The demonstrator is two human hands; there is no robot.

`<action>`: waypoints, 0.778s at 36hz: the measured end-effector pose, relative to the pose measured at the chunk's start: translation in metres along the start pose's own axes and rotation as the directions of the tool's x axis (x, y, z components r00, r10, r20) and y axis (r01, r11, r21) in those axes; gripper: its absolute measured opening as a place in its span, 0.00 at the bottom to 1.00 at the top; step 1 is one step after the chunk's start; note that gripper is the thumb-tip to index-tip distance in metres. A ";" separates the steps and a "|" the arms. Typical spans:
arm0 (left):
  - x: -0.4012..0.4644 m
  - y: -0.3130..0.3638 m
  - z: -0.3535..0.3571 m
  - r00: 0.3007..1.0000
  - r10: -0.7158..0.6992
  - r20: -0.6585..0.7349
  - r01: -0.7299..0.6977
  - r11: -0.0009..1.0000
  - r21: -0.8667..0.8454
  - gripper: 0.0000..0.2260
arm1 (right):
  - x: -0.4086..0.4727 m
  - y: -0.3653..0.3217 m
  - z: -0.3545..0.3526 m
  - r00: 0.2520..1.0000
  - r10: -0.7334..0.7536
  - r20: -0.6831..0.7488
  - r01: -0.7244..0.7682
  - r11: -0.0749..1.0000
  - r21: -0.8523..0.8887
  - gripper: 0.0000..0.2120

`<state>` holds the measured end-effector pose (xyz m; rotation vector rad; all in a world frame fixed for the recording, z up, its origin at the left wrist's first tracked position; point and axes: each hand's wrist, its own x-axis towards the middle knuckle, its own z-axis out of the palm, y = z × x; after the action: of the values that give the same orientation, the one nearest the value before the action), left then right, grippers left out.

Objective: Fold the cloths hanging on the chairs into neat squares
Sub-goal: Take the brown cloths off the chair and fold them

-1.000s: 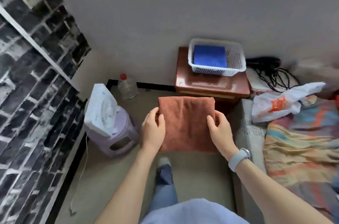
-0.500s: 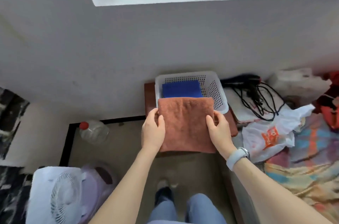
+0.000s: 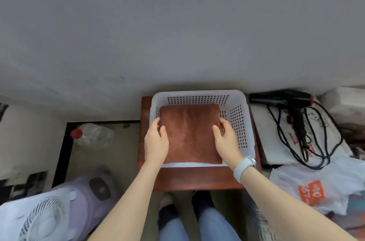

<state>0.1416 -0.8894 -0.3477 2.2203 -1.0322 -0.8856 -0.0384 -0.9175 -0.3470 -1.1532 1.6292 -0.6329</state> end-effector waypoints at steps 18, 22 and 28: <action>0.019 -0.006 0.046 0.913 0.383 0.140 -0.390 0.722 0.571 0.21 | 0.022 0.007 0.016 0.768 -0.505 0.393 0.603 0.366 -0.708 0.23; 0.037 -0.011 0.053 0.918 0.349 0.187 -0.386 0.681 0.623 0.24 | 0.048 0.015 0.025 0.810 -0.417 0.413 0.556 0.320 -0.767 0.25; 0.055 -0.015 0.064 0.922 0.351 0.165 -0.375 0.700 0.608 0.26 | 0.073 0.031 0.033 0.798 -0.430 0.421 0.571 0.320 -0.756 0.26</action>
<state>0.1283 -0.9366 -0.4175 2.3611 -1.9395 -0.4233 -0.0230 -0.9667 -0.4153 -2.4907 1.4227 0.0018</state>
